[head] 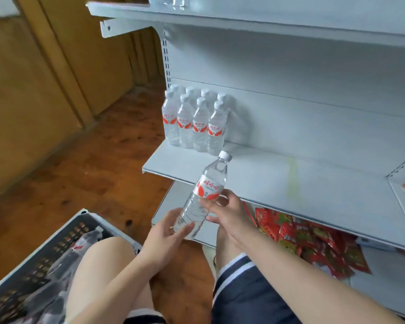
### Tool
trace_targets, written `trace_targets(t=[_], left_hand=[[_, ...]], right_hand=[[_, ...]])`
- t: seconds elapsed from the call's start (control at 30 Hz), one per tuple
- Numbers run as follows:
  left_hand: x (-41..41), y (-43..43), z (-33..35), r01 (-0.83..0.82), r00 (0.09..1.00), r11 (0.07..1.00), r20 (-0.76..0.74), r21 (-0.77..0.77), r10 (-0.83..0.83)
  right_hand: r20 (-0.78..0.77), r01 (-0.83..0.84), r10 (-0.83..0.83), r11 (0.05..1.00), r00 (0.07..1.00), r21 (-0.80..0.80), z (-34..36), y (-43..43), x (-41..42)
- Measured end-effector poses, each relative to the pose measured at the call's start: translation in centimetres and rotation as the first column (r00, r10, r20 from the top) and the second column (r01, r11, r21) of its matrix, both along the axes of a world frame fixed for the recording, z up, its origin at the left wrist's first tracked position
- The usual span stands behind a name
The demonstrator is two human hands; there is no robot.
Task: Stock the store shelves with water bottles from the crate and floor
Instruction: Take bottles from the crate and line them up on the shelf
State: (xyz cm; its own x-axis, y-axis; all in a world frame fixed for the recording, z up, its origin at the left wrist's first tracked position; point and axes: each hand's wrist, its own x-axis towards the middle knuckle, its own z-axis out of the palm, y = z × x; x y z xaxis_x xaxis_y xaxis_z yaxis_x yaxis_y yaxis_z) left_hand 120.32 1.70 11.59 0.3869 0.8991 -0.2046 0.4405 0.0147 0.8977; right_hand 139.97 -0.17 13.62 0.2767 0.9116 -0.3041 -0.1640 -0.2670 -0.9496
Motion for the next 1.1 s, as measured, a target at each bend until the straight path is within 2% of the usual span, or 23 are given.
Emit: trace_targets(t=[0.1,0.23,0.37,0.5,0.57,0.67,0.73,0.87,1.0,1.1], left_hand=[[2.8,3.2,0.5,0.051,0.998,0.999,0.048,0.002,-0.051],[7.7,6.7,1.4,0.011,0.994,0.997,0.108,0.072,-0.019],[12.0,10.7,0.8,0.016,0.997,0.985,0.073,0.169,-0.029],[15.3,14.5,-0.1,0.057,0.992,0.982,0.098,0.180,-0.075],[16.5,16.5,-0.8,0.113,0.992,0.972,0.027,0.206,-0.121],[17.0,19.3,-2.5,0.245,0.954,0.935,-0.235,0.256,-0.186],[16.3,20.7,-4.2,0.312,0.897,0.919,-0.394,0.241,-0.201],[13.2,21.7,-8.4,0.461,0.751,0.857,-0.615,0.228,-0.241],[12.0,21.1,-10.0,0.518,0.719,0.803,-0.658,0.295,-0.223],[12.2,21.3,-10.2,0.494,0.739,0.810,-0.644,0.315,-0.200]], right_hand=[[0.020,0.017,-0.018,0.999,1.000,0.049,0.3,2.0,3.2],[0.069,0.014,-0.017,0.999,0.998,0.047,0.0,5.1,6.6],[0.103,0.070,-0.079,0.993,0.992,0.092,-0.6,8.5,9.8],[0.236,0.116,-0.138,0.988,0.962,0.104,-1.6,11.9,13.2],[0.360,0.146,-0.173,0.984,0.917,0.099,-1.9,13.4,14.6],[0.545,0.174,-0.217,0.976,0.810,0.129,-2.2,15.4,16.4],[0.599,0.171,-0.228,0.974,0.768,0.151,-2.9,16.9,17.5],[0.622,0.146,-0.213,0.977,0.754,0.158,-4.6,20.5,18.5],[0.683,0.125,-0.197,0.980,0.703,0.154,-4.6,24.2,18.9],[0.769,0.111,-0.111,0.992,0.630,0.053,-3.9,26.7,18.8]])
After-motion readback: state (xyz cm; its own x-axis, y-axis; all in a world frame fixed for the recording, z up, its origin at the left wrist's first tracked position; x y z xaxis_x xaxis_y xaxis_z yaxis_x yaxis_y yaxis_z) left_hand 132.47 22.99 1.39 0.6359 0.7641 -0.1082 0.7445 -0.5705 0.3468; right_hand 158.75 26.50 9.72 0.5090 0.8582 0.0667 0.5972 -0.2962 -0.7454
